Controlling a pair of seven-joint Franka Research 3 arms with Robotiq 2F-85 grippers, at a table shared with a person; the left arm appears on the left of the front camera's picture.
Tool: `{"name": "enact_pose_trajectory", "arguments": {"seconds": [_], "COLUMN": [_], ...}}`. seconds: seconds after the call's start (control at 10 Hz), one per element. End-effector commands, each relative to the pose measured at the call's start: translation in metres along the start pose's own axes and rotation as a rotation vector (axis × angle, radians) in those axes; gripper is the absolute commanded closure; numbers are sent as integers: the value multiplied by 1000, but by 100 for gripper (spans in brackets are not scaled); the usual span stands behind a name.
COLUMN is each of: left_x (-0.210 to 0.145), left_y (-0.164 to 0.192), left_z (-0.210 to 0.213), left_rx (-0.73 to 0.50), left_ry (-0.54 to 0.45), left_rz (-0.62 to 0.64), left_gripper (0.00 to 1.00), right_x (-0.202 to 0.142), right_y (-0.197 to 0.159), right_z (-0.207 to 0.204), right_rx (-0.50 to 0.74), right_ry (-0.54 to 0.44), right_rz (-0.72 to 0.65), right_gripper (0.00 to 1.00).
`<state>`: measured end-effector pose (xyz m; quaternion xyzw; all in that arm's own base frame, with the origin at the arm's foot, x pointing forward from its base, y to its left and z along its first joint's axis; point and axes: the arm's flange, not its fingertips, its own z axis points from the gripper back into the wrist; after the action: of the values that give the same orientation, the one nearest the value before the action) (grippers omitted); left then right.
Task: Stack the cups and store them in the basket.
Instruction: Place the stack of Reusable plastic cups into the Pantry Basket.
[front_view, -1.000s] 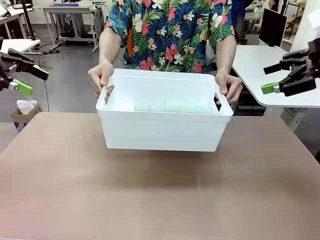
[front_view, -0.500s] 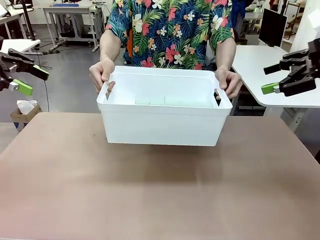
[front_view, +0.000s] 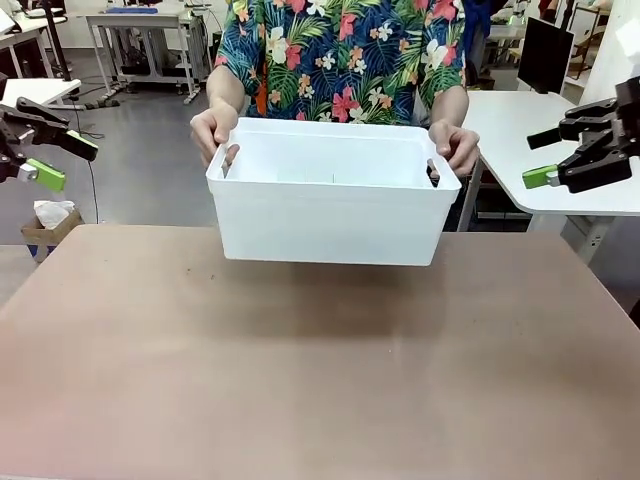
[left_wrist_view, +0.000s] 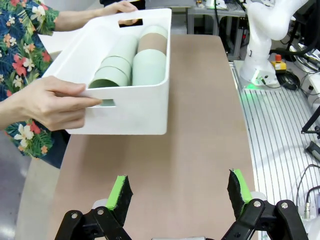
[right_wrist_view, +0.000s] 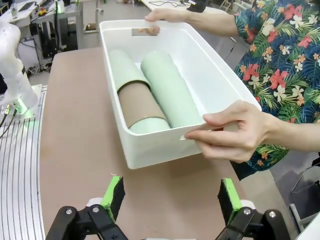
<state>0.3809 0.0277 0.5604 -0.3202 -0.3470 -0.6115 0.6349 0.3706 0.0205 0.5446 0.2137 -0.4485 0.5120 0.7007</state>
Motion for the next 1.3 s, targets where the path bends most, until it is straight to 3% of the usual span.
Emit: {"name": "enact_pose_trajectory", "arguments": {"seconds": [0.0,1.2], "left_x": [3,3], "left_y": [-1,-1], "left_z": [0,0], "left_rx": [1,1], "left_ry": [-18,-18], "left_rz": [11,11], "left_gripper": [0,0], "right_x": [1,1], "right_y": [-1,-1], "right_z": [-2,-2], "right_rx": [-2,-2], "right_ry": [-20,-20], "right_rz": [-15,-15], "right_gripper": [0,0]}}
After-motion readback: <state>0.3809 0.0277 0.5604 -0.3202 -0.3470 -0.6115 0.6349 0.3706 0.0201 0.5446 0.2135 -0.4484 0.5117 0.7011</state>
